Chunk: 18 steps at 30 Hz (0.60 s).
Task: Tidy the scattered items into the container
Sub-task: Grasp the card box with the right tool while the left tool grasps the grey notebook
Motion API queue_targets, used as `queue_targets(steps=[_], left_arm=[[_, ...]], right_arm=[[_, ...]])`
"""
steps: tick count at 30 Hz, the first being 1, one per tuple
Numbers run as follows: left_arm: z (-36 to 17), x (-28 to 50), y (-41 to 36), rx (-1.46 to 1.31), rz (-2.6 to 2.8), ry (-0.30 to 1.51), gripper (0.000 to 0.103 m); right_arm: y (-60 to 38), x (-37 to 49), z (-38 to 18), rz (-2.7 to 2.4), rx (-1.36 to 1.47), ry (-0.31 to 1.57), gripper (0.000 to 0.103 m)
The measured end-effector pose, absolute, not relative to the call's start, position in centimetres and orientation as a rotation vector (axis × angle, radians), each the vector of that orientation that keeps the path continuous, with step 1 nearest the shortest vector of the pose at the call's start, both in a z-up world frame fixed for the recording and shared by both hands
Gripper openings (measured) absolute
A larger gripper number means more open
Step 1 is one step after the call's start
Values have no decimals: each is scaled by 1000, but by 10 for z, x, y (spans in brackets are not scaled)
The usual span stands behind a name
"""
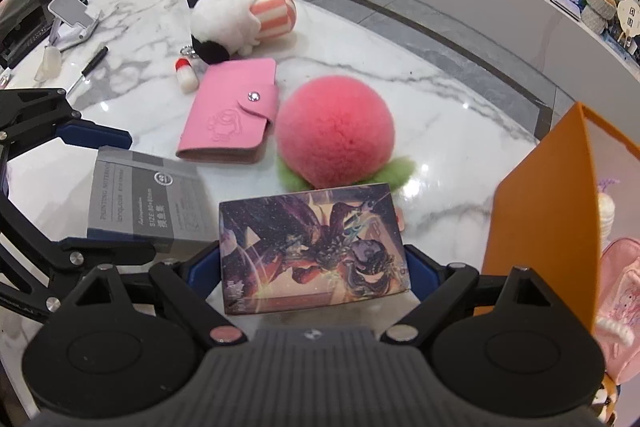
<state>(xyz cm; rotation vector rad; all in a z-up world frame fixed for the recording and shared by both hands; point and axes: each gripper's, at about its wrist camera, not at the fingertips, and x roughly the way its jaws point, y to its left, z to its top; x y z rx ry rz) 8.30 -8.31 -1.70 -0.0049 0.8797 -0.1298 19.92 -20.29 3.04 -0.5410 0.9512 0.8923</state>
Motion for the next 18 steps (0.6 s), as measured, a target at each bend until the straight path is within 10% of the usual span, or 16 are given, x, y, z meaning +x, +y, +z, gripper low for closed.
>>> queue_targets(steps=[18], left_arm=[[52, 71, -86, 66, -101, 776, 99]], right_arm=[[-218, 182, 89, 904, -494, 824, 92]])
